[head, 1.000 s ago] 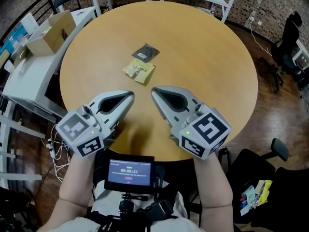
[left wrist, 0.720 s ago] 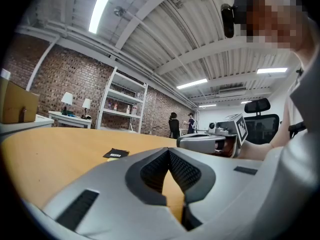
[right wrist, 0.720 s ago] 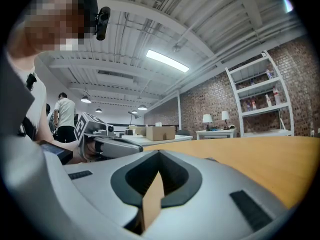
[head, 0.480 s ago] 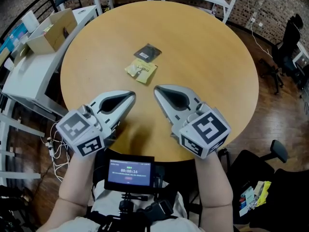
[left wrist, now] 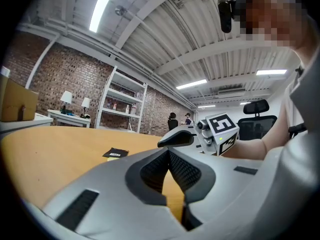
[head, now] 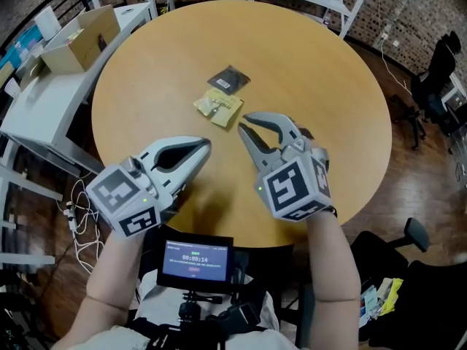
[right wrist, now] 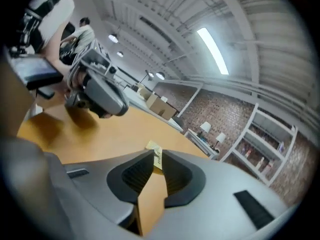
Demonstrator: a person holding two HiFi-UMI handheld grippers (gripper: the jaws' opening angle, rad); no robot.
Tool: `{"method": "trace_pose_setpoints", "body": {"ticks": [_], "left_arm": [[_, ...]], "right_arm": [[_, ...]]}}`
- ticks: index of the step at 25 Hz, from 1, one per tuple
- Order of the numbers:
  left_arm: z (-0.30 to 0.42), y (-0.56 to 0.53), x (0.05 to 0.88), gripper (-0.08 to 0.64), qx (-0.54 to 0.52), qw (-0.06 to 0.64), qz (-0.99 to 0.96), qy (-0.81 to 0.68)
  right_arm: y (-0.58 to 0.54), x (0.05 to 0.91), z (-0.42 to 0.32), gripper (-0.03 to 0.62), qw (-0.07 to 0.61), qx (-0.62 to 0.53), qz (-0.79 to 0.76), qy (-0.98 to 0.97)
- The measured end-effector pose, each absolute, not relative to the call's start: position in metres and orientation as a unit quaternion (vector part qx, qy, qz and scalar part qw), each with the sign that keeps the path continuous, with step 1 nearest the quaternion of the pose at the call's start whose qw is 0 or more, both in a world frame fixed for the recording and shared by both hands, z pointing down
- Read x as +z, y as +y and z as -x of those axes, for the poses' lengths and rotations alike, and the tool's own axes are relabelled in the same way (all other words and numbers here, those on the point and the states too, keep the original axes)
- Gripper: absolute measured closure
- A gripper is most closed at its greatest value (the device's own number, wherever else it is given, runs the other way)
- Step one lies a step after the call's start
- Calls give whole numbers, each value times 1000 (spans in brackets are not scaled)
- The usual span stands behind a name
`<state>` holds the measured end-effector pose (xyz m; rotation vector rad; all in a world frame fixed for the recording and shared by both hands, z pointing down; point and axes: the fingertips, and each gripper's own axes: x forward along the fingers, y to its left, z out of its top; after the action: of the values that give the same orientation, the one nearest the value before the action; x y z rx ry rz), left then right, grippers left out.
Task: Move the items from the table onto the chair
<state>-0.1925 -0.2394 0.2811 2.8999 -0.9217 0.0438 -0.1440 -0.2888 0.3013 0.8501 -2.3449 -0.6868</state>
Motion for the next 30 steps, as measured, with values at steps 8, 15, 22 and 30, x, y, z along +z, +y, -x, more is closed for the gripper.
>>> {"method": "trace_pose_setpoints", "body": {"ticks": [8, 15, 22, 30], "left_arm": [[201, -241, 283, 549, 16, 50, -952, -301], [206, -243, 282, 549, 10, 51, -951, -305], [205, -242, 283, 549, 7, 53, -952, -301], [200, -243, 285, 549, 9, 56, -952, -300]], "right_arm": [[-318, 351, 156, 466, 480, -450, -217, -721], [-335, 367, 168, 463, 523, -506, -177, -663], [-326, 358, 184, 584, 496, -544, -171, -655], [-308, 313, 164, 589, 378, -439, -266, -770]]}}
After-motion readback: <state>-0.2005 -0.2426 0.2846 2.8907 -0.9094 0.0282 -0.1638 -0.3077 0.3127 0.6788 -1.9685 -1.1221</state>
